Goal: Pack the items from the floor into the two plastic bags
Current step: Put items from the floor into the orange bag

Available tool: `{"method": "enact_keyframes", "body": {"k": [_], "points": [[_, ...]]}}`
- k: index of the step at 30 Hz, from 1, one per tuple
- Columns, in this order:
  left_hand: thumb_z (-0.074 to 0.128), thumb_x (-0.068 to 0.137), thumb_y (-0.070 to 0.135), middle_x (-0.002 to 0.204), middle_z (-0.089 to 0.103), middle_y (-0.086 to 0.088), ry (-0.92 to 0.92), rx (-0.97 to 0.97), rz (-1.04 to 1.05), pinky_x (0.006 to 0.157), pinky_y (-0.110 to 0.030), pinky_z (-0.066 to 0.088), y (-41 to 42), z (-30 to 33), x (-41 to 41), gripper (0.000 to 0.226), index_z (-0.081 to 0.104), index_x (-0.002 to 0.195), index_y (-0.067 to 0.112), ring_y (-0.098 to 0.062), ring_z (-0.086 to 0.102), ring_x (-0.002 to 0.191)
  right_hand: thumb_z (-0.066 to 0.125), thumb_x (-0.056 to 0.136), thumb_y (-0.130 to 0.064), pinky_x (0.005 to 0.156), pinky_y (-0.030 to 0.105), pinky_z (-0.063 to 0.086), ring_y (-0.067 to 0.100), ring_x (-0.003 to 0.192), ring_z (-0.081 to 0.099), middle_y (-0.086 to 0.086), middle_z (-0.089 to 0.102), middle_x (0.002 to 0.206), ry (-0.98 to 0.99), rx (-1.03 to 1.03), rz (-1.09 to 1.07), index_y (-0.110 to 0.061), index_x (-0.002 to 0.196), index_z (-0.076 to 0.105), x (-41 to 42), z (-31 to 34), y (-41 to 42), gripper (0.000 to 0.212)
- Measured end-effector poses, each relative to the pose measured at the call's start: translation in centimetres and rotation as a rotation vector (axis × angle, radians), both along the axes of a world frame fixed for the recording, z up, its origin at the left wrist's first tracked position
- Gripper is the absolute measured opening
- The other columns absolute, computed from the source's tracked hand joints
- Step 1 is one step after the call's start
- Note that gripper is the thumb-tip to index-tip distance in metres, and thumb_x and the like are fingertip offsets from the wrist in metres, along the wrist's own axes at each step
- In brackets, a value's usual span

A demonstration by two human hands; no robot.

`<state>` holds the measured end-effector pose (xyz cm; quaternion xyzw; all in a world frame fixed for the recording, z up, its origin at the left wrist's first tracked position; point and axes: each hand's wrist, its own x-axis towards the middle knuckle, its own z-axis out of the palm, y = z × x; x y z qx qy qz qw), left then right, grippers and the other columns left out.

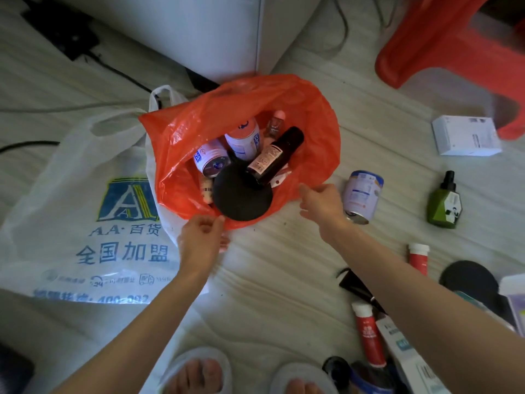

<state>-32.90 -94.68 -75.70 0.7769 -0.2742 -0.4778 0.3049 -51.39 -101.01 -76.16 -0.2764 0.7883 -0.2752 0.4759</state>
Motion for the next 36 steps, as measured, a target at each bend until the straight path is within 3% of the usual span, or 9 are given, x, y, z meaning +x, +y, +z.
{"method": "enact_keyframes", "body": {"k": [3, 9, 15, 19, 23, 27, 32, 34, 36], "points": [[0.067, 0.083, 0.021, 0.077, 0.053, -0.004, -0.278, -0.105, 0.011, 0.07, -0.037, 0.046, 1.0, 1.6, 2.0, 0.027, 0.045, 0.094, 0.009, -0.026, 0.057, 0.073, 0.066, 0.075, -0.05, 0.089, 0.049, 0.051, 0.033, 0.102, 0.059, 0.013, 0.058, 0.11, 0.071, 0.022, -0.084, 0.0, 0.12, 0.046, -1.8, 0.4, -0.7, 0.07], [0.07, 0.08, 0.031, 0.118, 0.055, -0.018, -0.392, 0.071, -0.081, 0.088, -0.041, 0.042, -1.6, 0.4, 5.2, 0.062, 0.039, 0.124, 0.001, -0.033, 0.053, 0.108, 0.058, 0.085, -0.048, 0.068, 0.035, 0.053, 0.025, 0.093, 0.054, 0.009, 0.056, 0.109, -0.2, 0.176, -0.02, -0.009, 0.112, 0.053, 0.0, 0.8, -1.6, 0.047], [0.044, 0.095, 0.03, 0.086, 0.062, -0.015, -0.412, -0.054, -0.147, 0.067, -0.035, 0.047, -3.2, 1.1, 5.0, 0.035, 0.059, 0.098, -0.002, -0.03, 0.059, 0.079, 0.058, 0.087, -0.035, 0.056, 0.027, 0.045, 0.021, 0.086, 0.05, 0.004, 0.055, 0.096, -0.136, 0.117, -0.02, -0.014, 0.11, 0.056, 0.5, -1.6, -1.4, 0.031], [0.045, 0.095, 0.029, 0.085, 0.068, -0.016, -0.26, -0.22, -0.167, 0.081, -0.045, 0.052, -3.1, 3.9, 5.3, 0.027, 0.06, 0.09, 0.007, -0.031, 0.066, 0.08, 0.058, 0.088, -0.029, 0.056, 0.027, 0.041, 0.015, 0.069, 0.049, -0.001, 0.053, 0.08, -0.271, 0.097, -0.111, -0.019, 0.097, 0.052, 1.3, -1.7, -1.5, 0.015], [0.047, 0.095, 0.028, 0.082, 0.07, -0.011, -0.132, -0.24, -0.149, 0.086, -0.046, 0.053, -4.0, 5.8, 6.2, 0.02, 0.06, 0.086, 0.016, -0.025, 0.069, 0.076, 0.052, 0.083, -0.008, 0.076, 0.045, 0.052, 0.027, 0.07, 0.059, 0.014, 0.06, 0.088, -0.262, -0.036, -0.207, -0.019, 0.068, 0.051, 2.3, -1.5, -1.9, 0.019], [0.045, 0.096, 0.024, 0.092, 0.068, -0.017, -0.107, -0.263, -0.139, 0.086, -0.045, 0.053, -3.9, 7.4, 6.7, 0.019, 0.056, 0.1, 0.009, -0.025, 0.068, 0.08, 0.045, 0.085, -0.002, 0.087, 0.054, 0.05, 0.025, 0.082, 0.058, 0.008, 0.061, 0.084, -0.247, -0.135, -0.221, -0.019, 0.069, 0.054, 1.9, 1.8, -0.4, 0.025], [0.042, 0.098, 0.023, 0.07, 0.066, -0.007, -0.09, -0.335, -0.105, 0.058, -0.017, 0.056, -3.8, 10.0, 7.0, 0.024, 0.056, 0.08, 0.015, -0.002, 0.065, 0.055, 0.047, 0.09, -0.01, 0.087, 0.054, 0.05, 0.022, 0.082, 0.058, 0.005, 0.062, 0.083, -0.125, -0.324, -0.101, -0.015, 0.079, 0.06, -0.5, 7.1, 1.2, 0.018], [0.04, 0.098, 0.021, 0.054, 0.066, 0.002, -0.072, -0.336, -0.103, 0.052, -0.015, 0.054, -3.0, 10.7, 6.7, 0.027, 0.056, 0.077, 0.016, -0.002, 0.064, 0.051, 0.048, 0.09, -0.01, 0.081, 0.046, 0.054, 0.02, 0.079, 0.058, 0.003, 0.061, 0.08, -0.062, -0.394, -0.078, -0.014, 0.082, 0.062, -1.5, 9.3, 1.6, 0.017], [0.04, 0.098, 0.021, 0.048, 0.065, 0.008, -0.076, -0.321, -0.122, 0.054, -0.018, 0.054, -1.8, 11.2, 6.3, 0.028, 0.056, 0.075, 0.018, -0.004, 0.063, 0.05, 0.048, 0.091, -0.008, 0.07, 0.023, 0.053, 0.015, 0.071, 0.056, 0.0, 0.06, 0.075, -0.005, -0.418, -0.055, -0.015, 0.085, 0.062, -2.7, 10.7, 2.5, 0.017]]}}
